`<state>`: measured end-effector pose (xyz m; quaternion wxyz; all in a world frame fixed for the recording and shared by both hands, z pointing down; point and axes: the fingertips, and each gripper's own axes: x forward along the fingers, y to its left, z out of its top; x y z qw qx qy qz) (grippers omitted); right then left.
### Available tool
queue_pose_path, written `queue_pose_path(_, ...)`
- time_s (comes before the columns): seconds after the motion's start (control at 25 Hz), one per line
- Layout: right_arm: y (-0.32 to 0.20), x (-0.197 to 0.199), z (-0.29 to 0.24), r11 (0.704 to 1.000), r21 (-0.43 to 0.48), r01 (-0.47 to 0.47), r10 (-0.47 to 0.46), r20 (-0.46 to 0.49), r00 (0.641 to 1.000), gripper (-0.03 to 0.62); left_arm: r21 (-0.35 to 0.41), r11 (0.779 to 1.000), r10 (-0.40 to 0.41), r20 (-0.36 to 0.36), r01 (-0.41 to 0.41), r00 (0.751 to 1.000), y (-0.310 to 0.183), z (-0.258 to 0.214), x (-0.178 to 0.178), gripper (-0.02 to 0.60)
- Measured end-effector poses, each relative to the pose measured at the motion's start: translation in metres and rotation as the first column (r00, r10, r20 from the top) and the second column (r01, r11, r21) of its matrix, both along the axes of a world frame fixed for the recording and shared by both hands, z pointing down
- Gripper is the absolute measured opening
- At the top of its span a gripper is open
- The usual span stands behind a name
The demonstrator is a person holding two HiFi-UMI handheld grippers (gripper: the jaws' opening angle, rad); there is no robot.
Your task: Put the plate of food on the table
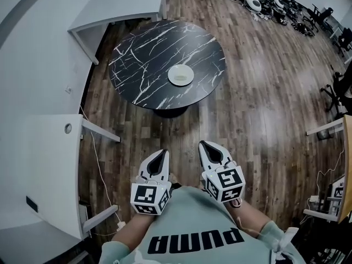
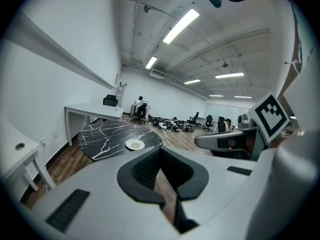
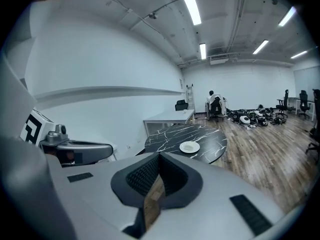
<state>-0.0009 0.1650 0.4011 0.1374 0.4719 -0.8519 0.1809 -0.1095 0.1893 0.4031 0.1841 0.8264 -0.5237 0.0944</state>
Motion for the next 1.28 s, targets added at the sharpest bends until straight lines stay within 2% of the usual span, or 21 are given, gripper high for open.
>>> queue_pose_path(0.24, 0.033, 0.046, -0.005, 0.999, 0.027, 0.036, -0.036, -0.013, 0.999, 0.009, 0.023, 0.999, -0.028, -0.006, 0.028, 1.000, 0.038, -0.006, 0.048, 0.006)
queue_pose_path(0.68, 0.104, 0.094, 0.002, 0.992, 0.061, 0.108, -0.106, -0.029, 0.994, 0.009, 0.047, 0.993, -0.108, 0.018, 0.107, 0.994, 0.113, 0.001, 0.095, 0.006)
queue_pose_path(1.04, 0.148, 0.105, 0.025, 0.990, 0.035, 0.140, -0.138, -0.041, 0.990, 0.008, 0.032, 0.989, -0.148, 0.057, 0.146, 0.987, 0.153, 0.023, 0.101, 0.006)
queue_pose_path(1.28, 0.157, 0.105, 0.031, 0.990, 0.029, 0.140, -0.139, -0.036, 0.990, 0.008, 0.025, 0.988, -0.151, 0.068, 0.150, 0.986, 0.162, 0.030, 0.102, 0.006)
